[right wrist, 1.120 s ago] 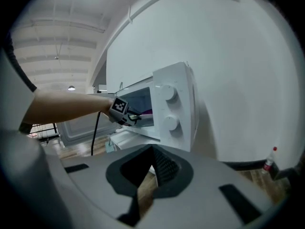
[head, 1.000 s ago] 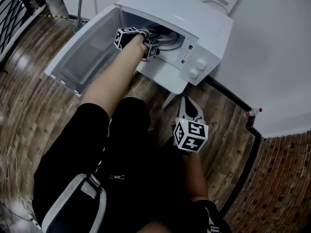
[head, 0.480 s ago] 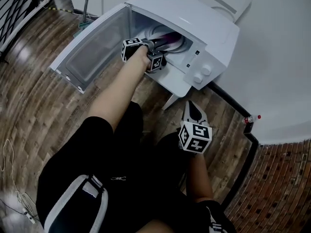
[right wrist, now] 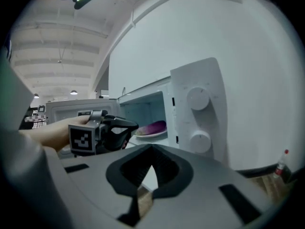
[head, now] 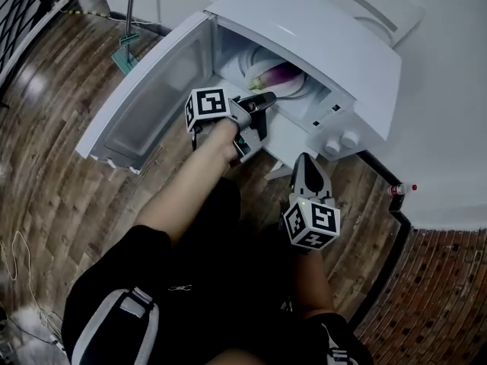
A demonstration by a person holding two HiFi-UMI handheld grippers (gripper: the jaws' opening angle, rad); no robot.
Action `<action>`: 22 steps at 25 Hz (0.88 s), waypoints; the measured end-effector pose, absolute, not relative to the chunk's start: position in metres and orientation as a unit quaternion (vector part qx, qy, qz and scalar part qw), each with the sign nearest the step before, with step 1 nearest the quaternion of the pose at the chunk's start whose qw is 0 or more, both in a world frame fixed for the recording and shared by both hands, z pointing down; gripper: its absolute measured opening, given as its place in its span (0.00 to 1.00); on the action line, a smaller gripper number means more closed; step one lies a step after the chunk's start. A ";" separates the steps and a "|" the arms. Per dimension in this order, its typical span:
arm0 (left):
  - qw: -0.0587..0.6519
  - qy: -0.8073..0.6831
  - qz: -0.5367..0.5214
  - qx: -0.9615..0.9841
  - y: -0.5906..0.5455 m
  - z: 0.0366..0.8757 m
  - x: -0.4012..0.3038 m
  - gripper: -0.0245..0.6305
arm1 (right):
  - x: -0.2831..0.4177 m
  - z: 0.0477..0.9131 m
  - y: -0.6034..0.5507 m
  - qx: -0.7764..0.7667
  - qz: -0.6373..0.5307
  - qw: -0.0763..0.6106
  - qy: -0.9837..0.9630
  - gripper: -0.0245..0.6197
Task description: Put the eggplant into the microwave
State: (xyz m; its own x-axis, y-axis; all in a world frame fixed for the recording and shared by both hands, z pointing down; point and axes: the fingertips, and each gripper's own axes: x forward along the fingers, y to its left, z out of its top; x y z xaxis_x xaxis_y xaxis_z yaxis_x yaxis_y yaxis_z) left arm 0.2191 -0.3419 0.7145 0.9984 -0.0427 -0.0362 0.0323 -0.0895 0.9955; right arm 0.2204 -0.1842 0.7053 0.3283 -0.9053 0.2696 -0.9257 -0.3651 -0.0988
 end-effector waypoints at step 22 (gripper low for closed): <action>0.052 -0.110 0.085 0.989 -0.277 0.256 0.174 0.04 | 0.227 0.247 -0.199 0.841 0.107 -0.010 -0.530 0.06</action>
